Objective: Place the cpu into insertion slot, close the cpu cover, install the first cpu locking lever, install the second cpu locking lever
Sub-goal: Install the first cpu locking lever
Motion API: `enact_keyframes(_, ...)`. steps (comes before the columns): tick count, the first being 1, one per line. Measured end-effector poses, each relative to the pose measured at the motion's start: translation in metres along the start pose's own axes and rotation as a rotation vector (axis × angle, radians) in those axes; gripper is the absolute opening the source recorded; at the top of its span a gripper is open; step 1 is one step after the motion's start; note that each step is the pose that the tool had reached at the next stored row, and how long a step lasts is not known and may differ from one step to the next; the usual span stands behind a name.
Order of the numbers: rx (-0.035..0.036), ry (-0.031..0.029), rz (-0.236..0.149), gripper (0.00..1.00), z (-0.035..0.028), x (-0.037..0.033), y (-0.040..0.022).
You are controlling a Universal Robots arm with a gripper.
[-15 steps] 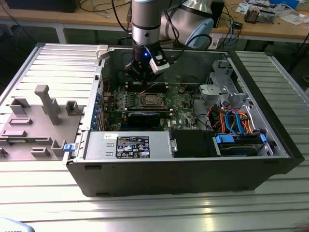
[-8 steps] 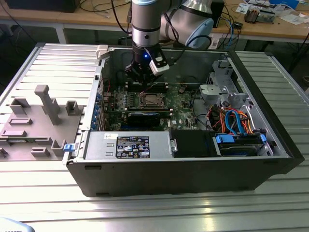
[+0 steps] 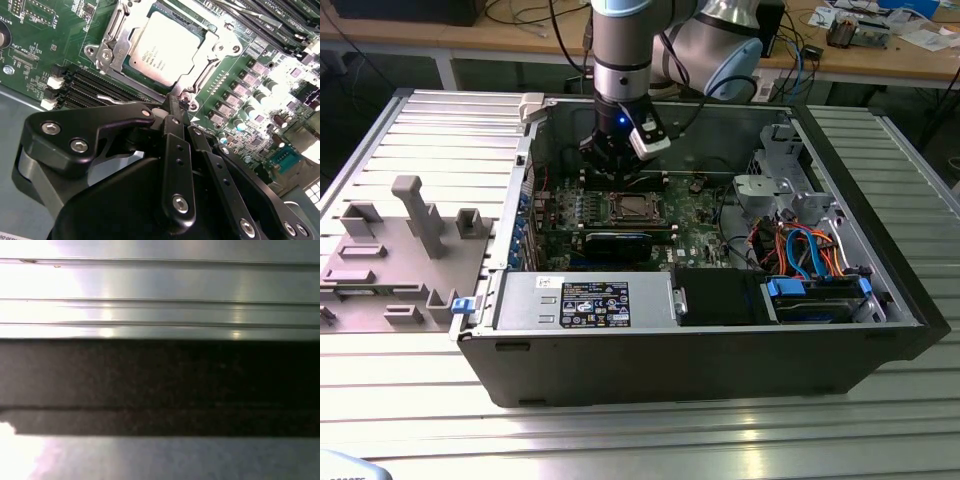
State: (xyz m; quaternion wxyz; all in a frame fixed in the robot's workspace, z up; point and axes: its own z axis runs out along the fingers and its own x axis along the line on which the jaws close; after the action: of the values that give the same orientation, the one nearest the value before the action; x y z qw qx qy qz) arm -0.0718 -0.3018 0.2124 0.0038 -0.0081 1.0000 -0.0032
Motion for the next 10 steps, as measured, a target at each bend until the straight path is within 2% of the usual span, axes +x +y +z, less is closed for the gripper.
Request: enact_keyframes(10, 0.0005, -0.0004, -0.034, 0.11, 0.0003, 0.0, 0.0012)
